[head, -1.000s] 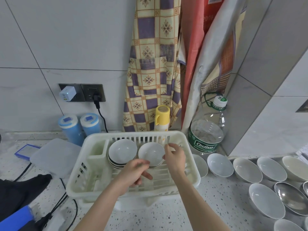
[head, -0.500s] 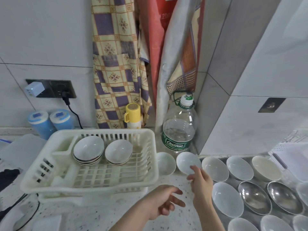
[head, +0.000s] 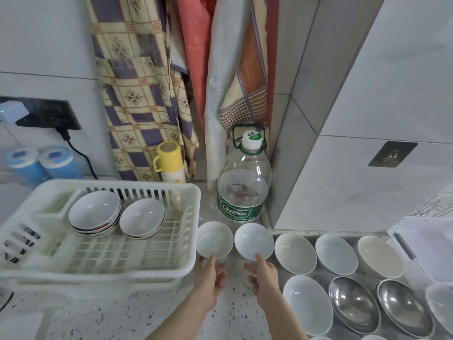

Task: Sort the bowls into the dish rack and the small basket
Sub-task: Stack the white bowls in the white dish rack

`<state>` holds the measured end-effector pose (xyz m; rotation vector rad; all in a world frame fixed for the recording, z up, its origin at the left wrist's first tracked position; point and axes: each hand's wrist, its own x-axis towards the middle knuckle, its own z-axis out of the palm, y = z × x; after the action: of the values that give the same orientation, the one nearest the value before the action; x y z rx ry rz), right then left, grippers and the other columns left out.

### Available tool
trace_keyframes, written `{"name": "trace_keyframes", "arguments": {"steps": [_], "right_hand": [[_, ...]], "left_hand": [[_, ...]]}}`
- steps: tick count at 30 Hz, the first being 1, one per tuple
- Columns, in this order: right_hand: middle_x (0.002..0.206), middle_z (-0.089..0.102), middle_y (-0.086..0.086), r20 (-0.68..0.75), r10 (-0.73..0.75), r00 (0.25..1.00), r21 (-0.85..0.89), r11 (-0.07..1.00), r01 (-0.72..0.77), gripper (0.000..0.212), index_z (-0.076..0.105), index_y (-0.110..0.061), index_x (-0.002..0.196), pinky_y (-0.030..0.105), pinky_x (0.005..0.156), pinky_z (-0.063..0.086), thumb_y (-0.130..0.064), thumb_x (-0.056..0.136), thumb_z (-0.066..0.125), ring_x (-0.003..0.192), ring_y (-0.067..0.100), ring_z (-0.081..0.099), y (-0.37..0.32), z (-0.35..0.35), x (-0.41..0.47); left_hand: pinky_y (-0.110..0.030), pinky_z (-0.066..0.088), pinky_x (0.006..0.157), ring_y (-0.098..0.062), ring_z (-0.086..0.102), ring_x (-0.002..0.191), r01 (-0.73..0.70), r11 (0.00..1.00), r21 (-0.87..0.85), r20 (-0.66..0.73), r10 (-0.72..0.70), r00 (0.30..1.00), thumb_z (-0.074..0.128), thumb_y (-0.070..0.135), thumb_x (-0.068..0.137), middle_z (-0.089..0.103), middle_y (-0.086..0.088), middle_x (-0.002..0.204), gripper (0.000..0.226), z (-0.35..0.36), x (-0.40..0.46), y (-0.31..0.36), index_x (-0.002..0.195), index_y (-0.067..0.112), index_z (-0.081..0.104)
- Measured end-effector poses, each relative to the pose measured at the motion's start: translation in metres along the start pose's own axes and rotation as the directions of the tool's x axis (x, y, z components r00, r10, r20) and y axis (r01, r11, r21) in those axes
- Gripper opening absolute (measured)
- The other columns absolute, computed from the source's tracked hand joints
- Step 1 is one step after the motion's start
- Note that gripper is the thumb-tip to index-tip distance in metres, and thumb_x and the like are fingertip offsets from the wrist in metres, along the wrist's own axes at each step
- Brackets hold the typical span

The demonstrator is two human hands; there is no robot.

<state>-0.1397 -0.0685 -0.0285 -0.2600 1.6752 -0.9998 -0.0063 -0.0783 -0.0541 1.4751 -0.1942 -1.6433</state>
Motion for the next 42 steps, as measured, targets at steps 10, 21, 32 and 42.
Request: {"name": "trace_keyframes", "arguments": {"steps": [10, 21, 32, 42], "right_hand": [[0.095, 0.072, 0.020, -0.062, -0.025, 0.998, -0.013, 1.000, 0.025, 0.032, 0.051, -0.001, 0.123, 0.025, 0.048, 0.035, -0.009, 0.092, 0.046, 0.056, 0.019, 0.045, 0.001, 0.003, 0.024], [0.069, 0.074, 0.013, -0.147, -0.139, 0.979, 0.098, 0.983, 0.154, 0.018, 0.060, -0.003, 0.095, 0.023, 0.039, 0.026, -0.008, 0.086, 0.046, 0.047, 0.014, 0.026, 0.001, -0.007, -0.030], [0.064, 0.073, 0.012, -0.087, -0.408, 0.909, 0.127, 0.900, 0.416, 0.010, 0.050, -0.008, 0.076, 0.013, 0.034, 0.019, -0.008, 0.085, 0.046, 0.034, 0.008, 0.018, -0.066, 0.004, -0.119], [0.063, 0.073, 0.011, -0.070, -0.526, 0.847, 0.175, 0.830, 0.530, 0.009, 0.049, -0.010, 0.076, 0.012, 0.032, 0.015, -0.007, 0.083, 0.043, 0.031, 0.007, 0.016, -0.101, 0.052, -0.175]], "left_hand": [[-0.013, 0.028, 0.031, -0.010, 0.048, 0.039, 0.027, 0.999, -0.044, -0.049, -0.029, 0.998, 0.041, -0.005, 0.093, 0.066, -0.026, 0.095, 0.041, 0.018, 0.010, 0.013, 0.132, 0.006, 0.047], [-0.018, 0.027, 0.033, -0.007, 0.042, 0.034, 0.002, 0.983, 0.182, -0.004, -0.002, 1.000, 0.038, 0.001, 0.095, 0.069, -0.024, 0.079, 0.032, -0.016, -0.028, 0.006, 0.125, 0.008, 0.050], [-0.019, 0.025, 0.038, -0.011, 0.044, 0.037, -0.120, 0.794, 0.596, 0.273, -0.061, 0.960, 0.042, 0.004, 0.084, 0.071, -0.015, 0.063, 0.036, -0.048, -0.095, 0.045, 0.116, 0.010, 0.055], [-0.019, 0.020, 0.035, -0.009, 0.033, 0.036, -0.305, 0.907, 0.290, 0.344, 0.199, 0.918, 0.045, 0.002, 0.090, 0.071, -0.022, 0.070, 0.024, -0.106, -0.115, 0.153, 0.110, 0.006, 0.057]]}}
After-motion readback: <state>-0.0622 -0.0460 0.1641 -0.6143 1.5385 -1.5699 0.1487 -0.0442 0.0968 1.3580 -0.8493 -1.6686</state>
